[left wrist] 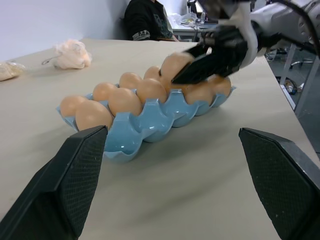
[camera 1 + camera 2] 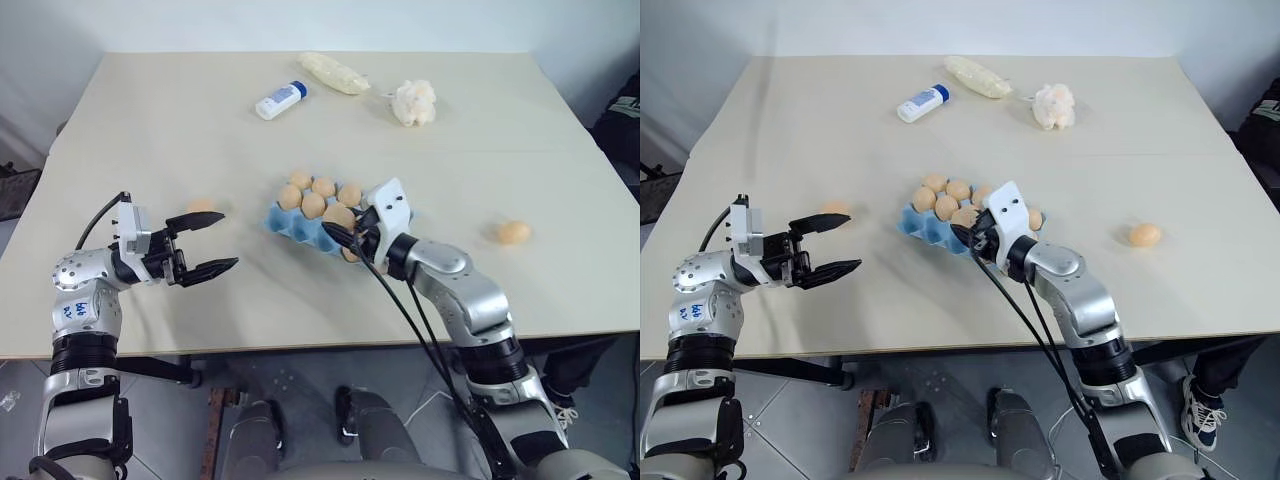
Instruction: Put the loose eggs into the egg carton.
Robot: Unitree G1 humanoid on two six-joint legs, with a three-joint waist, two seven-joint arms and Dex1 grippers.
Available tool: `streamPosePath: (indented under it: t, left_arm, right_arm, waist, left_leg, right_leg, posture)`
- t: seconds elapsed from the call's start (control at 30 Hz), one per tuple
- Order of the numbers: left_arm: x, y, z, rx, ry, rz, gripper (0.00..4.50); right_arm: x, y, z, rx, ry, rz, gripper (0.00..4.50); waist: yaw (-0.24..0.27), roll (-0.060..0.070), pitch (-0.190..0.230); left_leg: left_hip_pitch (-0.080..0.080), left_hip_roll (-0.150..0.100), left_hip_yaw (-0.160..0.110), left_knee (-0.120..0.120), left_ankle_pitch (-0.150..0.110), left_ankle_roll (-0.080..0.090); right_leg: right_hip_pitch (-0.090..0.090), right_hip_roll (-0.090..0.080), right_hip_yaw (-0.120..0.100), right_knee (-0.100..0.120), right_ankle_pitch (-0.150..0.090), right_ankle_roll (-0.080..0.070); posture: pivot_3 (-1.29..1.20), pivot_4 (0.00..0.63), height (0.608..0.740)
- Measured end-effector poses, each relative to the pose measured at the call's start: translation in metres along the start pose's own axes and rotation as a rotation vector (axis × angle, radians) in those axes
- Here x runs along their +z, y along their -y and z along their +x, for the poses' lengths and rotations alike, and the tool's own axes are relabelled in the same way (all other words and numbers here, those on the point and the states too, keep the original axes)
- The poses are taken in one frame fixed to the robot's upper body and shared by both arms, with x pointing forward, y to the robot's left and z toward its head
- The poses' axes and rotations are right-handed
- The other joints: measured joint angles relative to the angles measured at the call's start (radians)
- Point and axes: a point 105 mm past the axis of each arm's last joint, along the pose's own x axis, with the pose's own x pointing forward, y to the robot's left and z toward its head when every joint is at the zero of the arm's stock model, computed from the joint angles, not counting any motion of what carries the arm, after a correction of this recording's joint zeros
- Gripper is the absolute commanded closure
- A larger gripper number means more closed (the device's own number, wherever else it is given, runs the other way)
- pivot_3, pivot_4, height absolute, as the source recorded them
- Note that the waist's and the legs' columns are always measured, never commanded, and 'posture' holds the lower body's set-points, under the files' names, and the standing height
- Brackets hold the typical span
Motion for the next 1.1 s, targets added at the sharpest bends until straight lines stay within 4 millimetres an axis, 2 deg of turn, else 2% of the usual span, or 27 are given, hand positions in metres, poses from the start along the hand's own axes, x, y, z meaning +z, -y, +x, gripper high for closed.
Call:
streamPosePath:
  t: [0.1, 0.37, 0.63, 0.7, 0.9, 1.1]
  left_arm:
    - [0.000, 0.003, -0.002, 0.004, 0.001, 0.007, 0.00]
    - [0.001, 0.006, -0.005, 0.021, 0.001, 0.013, 0.00]
    - [0.001, 0.005, -0.005, 0.024, 0.002, 0.012, 0.00]
    - [0.002, 0.004, -0.003, 0.015, 0.006, 0.016, 0.00]
    - [-0.003, 0.005, -0.010, -0.008, 0.011, 0.006, 0.00]
    - [0.000, 0.003, -0.013, -0.027, 0.066, 0.005, 0.00]
  right_arm:
    - [0.000, -0.001, 0.004, 0.007, 0.002, -0.022, 2.86]
    - [0.004, -0.007, 0.001, 0.060, 0.005, -0.044, 0.11]
    - [0.020, -0.018, -0.004, 0.103, 0.049, -0.075, 0.05]
    - [0.019, -0.014, -0.013, 0.100, 0.052, -0.054, 0.05]
    - [0.014, 0.024, -0.060, -0.018, 0.038, -0.018, 0.05]
    - [-0.011, 0.068, -0.122, -0.237, -0.058, 0.016, 0.05]
  waist:
    - [-0.004, 0.000, 0.000]
    - [-0.008, 0.000, 0.000]
    - [-0.007, 0.000, 0.000]
    - [-0.006, 0.000, 0.000]
    - [0.003, 0.000, 0.000]
    - [0.016, 0.000, 0.000]
  left_leg:
    - [0.000, 0.001, 0.000, 0.000, 0.000, 0.000]
    - [0.001, 0.002, -0.001, 0.000, 0.001, -0.001]
    - [0.001, 0.002, -0.001, -0.001, 0.001, -0.001]
    - [0.001, 0.002, -0.001, -0.001, 0.001, -0.001]
    - [0.001, 0.001, -0.001, -0.002, 0.000, -0.001]
    - [0.001, 0.001, -0.002, -0.003, 0.000, -0.001]
  right_leg:
    - [0.000, 0.000, 0.000, 0.001, 0.000, 0.000]
    - [0.000, 0.001, 0.000, 0.001, 0.000, -0.001]
    - [0.000, 0.000, 0.000, 0.001, 0.000, -0.001]
    - [0.000, 0.000, 0.000, 0.000, 0.000, -0.001]
    - [0.000, 0.000, -0.001, -0.001, 0.000, -0.001]
    - [0.000, 0.001, -0.001, -0.002, -0.001, -0.002]
  posture:
    - [0.00, 0.150, 0.740]
    - [0.00, 0.150, 0.740]
    - [0.00, 0.150, 0.740]
    - [0.00, 0.150, 0.740]
    - [0.00, 0.150, 0.740]
    - [0.00, 0.150, 0.740]
